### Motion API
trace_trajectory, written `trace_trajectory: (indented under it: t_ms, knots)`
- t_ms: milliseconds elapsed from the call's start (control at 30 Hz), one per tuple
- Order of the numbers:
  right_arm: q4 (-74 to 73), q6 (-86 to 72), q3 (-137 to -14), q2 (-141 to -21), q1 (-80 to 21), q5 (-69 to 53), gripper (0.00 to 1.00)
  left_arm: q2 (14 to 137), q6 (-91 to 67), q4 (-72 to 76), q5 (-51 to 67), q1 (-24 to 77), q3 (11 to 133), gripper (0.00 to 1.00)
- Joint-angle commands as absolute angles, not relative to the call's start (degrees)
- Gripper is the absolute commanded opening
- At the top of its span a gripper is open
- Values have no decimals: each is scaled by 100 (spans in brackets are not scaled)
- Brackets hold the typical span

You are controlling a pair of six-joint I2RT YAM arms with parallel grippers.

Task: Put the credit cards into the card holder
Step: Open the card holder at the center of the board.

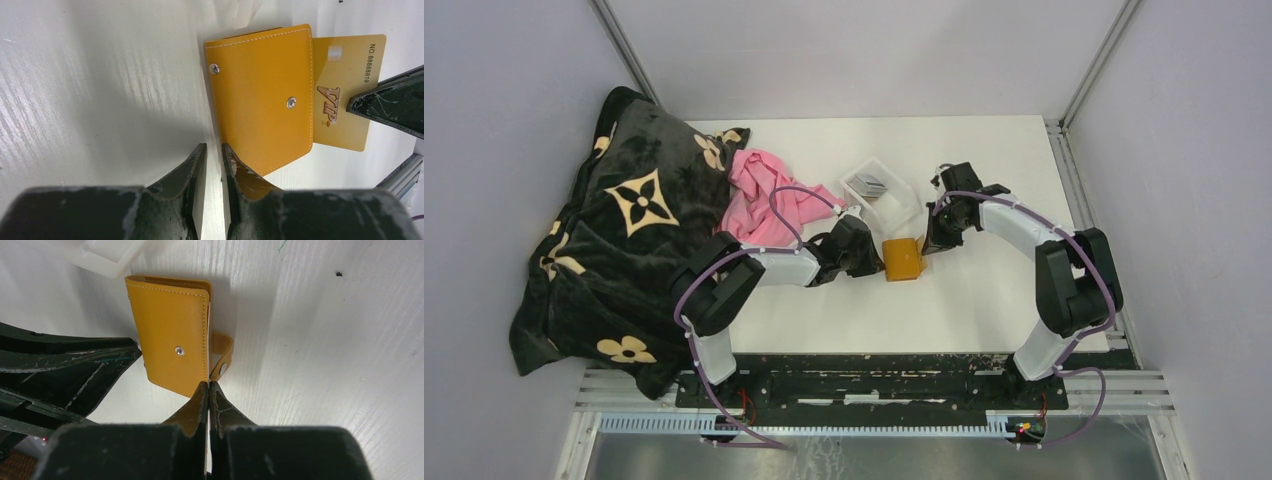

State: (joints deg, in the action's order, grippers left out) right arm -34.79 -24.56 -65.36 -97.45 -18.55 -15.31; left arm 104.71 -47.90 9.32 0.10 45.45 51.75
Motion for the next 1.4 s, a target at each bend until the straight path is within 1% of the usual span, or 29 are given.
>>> trace_trajectory:
  t_ms: [0, 500, 1367]
  knots:
    - [-3134, -2624, -6420, -9579, -1803, -1794, 1, 10729, -4527, 20, -180, 4530, 4922, 26]
    - [-2826, -2739, -6209, -9682, -1750, -1981, 1, 10749, -4481, -56, -173, 4530, 4900, 25]
    - [-2850, -2887, -6371, -9316, -1653, -2249, 1, 10837, -4429, -165, -130, 4532, 4906, 23]
